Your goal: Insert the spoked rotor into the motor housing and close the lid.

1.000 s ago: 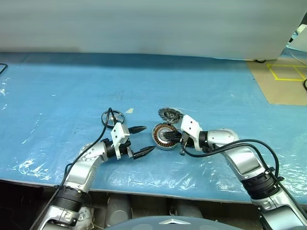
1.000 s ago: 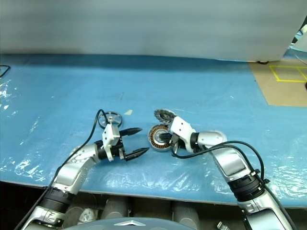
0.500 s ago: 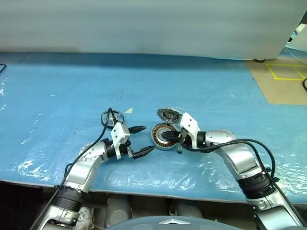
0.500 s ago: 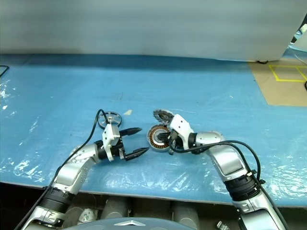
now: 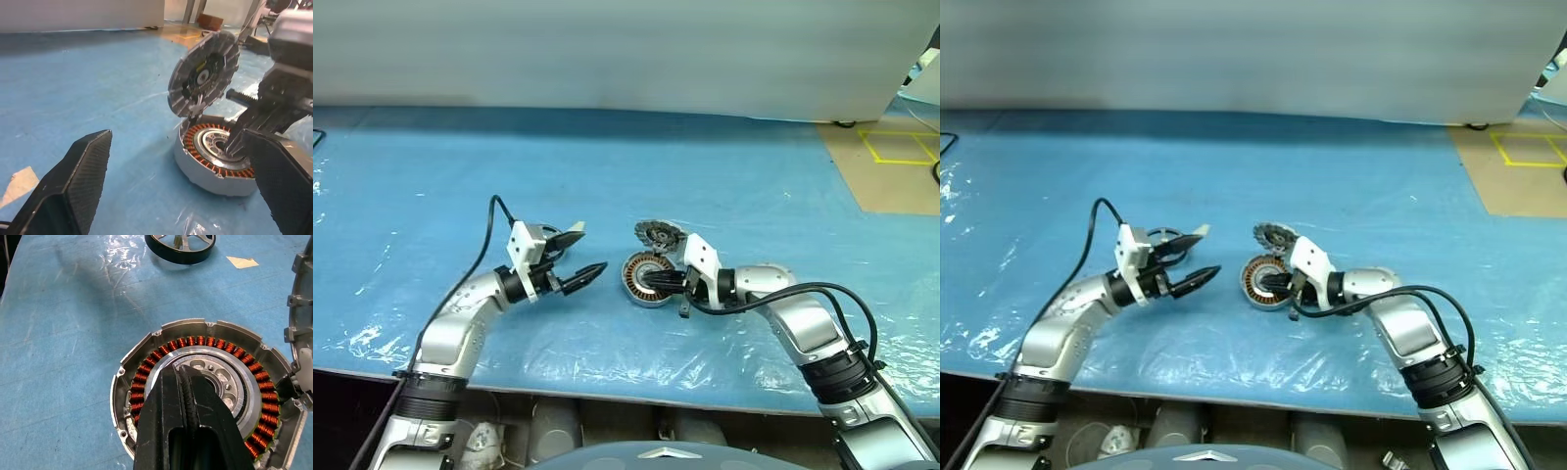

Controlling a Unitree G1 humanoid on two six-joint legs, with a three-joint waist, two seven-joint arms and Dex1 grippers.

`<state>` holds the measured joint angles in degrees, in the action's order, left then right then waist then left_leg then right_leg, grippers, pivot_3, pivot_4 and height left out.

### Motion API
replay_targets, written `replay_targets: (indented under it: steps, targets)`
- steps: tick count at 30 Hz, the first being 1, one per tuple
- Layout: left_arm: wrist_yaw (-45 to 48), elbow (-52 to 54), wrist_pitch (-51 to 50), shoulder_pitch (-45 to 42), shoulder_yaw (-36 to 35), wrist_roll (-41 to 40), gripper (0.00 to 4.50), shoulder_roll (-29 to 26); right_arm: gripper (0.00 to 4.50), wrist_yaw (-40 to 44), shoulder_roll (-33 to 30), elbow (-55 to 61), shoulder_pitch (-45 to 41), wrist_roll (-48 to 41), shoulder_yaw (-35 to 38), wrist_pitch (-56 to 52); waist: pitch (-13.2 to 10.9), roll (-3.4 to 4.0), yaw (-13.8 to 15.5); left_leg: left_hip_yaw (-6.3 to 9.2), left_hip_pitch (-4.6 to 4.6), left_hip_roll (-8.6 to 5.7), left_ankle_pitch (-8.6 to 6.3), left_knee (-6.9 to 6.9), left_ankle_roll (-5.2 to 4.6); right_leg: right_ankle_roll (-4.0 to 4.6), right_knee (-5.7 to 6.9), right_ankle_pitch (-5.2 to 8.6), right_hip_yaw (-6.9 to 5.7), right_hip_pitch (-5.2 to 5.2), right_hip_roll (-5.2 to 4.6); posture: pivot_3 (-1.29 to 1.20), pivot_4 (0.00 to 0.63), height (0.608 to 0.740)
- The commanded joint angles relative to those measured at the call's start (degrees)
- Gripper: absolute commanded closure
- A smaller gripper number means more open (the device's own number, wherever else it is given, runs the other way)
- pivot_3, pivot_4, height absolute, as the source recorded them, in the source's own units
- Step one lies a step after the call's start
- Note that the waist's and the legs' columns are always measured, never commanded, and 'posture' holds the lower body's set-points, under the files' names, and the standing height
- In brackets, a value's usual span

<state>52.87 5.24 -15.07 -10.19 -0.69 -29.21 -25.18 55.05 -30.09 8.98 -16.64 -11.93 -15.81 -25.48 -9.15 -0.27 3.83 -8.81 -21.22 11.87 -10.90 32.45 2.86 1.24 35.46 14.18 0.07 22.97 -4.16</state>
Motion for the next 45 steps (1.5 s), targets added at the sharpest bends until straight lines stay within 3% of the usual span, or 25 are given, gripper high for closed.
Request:
replay_targets:
  steps: [1,5,10,17,23,29,45]
  targets:
    - [1.1,2.7,-3.8,-2.1,-4.0,-3.8,0.58,-3.5,4.5,0.5,1.1,0.9,-1.7,-0.6,-0.8,0.6,0.0,0.0,0.0,0.0,0.0,0.0,0.0,0.0,0.0,0.0,0.01,0.0,0.0,0.01,0.0,0.0,0.15,0.74]
    - [3.6,-0.1,-7.2,-5.4,-5.7,-3.6,1.88,-10.1,4.5,0.7,2.4,0.1,-3.3,-0.2,-1.6,1.1,0.0,0.0,-0.1,0.0,-0.03,-0.01,0.0,0.0,0.0,0.0,0.01,0.0,0.0,0.04,0.01,0.0,0.15,0.74]
    - [9.4,-6.2,-10.7,-9.5,-5.6,-2.2,1.88,-18.5,4.5,0.5,4.7,-0.7,-3.9,1.1,-4.3,1.9,0.0,-0.01,0.0,0.0,-0.03,-0.02,0.01,0.01,0.01,0.0,0.03,0.0,-0.02,0.04,0.01,0.0,0.15,0.74]
    - [15.1,-12.4,-17.9,-13.9,-2.4,0.3,1.88,-26.3,4.5,-0.3,8.3,-3.3,-5.4,1.9,-6.2,3.6,0.0,-0.02,-0.1,0.01,-0.06,-0.03,0.01,-0.05,0.03,0.0,0.04,0.0,-0.04,0.08,0.0,0.0,0.15,0.74]
    - [11.9,-17.3,-19.4,-19.0,0.3,5.1,1.88,-24.9,4.5,-0.6,11.2,-6.7,-5.5,2.7,-7.0,6.5,0.0,-0.04,0.1,0.04,-0.11,-0.04,0.02,-0.01,0.04,0.0,0.1,0.0,-0.08,0.08,-0.03,0.0,0.15,0.74]
    - [6.1,-18.5,-17.0,-23.5,4.1,11.5,1.88,-19.6,4.5,-1.3,12.3,-7.7,-4.7,2.8,-6.6,7.6,0.0,-0.06,0.1,0.13,-0.18,-0.04,0.02,0.08,0.04,0.0,0.12,-0.01,-0.15,0.05,-0.04,0.0,0.15,0.74]
    - [9.0,-21.2,-14.7,-25.3,7.6,17.8,1.88,-18.2,4.5,-4.5,13.6,-7.1,-2.3,4.1,-7.7,7.7,0.0,-0.07,0.0,0.16,-0.17,-0.02,0.02,0.04,0.05,0.0,0.13,-0.01,-0.16,0.07,-0.02,0.0,0.15,0.74]
